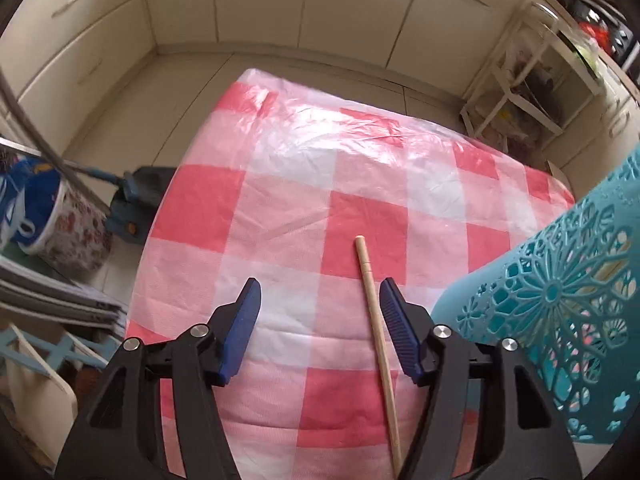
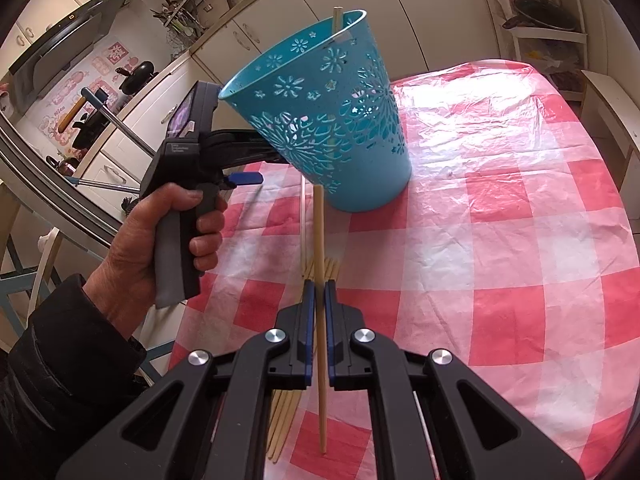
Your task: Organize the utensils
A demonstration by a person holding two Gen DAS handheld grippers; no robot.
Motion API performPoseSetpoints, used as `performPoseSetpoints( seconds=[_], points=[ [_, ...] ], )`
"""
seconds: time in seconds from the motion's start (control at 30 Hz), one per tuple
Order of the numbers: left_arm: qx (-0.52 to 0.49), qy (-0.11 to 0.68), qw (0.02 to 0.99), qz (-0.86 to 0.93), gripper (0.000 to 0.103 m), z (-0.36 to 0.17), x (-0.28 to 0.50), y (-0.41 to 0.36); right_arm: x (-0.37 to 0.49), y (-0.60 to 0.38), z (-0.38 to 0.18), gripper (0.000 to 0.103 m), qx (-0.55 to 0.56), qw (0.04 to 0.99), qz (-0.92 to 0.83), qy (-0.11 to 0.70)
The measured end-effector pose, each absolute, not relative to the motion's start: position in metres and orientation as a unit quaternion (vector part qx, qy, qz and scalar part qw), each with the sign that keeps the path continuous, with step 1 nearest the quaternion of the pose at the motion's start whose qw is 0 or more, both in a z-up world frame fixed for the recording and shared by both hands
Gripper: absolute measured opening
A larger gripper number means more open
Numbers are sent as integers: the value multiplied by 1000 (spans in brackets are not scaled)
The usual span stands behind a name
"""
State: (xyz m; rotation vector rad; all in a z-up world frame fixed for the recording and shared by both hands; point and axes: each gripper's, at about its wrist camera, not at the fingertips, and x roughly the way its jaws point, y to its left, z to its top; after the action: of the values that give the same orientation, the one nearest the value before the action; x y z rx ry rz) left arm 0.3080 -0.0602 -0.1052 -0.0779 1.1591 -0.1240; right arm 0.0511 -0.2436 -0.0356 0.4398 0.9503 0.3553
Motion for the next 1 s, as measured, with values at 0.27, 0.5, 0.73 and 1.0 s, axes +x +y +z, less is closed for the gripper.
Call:
performPoseSetpoints(
  seconds=[0.27,0.5,0.73,1.0],
  points=[
    [79,510,856,-31,55,-109,304,-96,52,-242,-34,6,209,851,173,451],
    [58,535,838,-88,5,-108,306,-110,52,-242,-34,6,209,850,172,451],
    [-20,546,829,-114,4,-93,300,-72,51,-243,-33,6,213,851,171,448],
    [-82,436,885,-140,4,-6,271,-43,47,-248,-34,6,218,851,170,446]
  ],
)
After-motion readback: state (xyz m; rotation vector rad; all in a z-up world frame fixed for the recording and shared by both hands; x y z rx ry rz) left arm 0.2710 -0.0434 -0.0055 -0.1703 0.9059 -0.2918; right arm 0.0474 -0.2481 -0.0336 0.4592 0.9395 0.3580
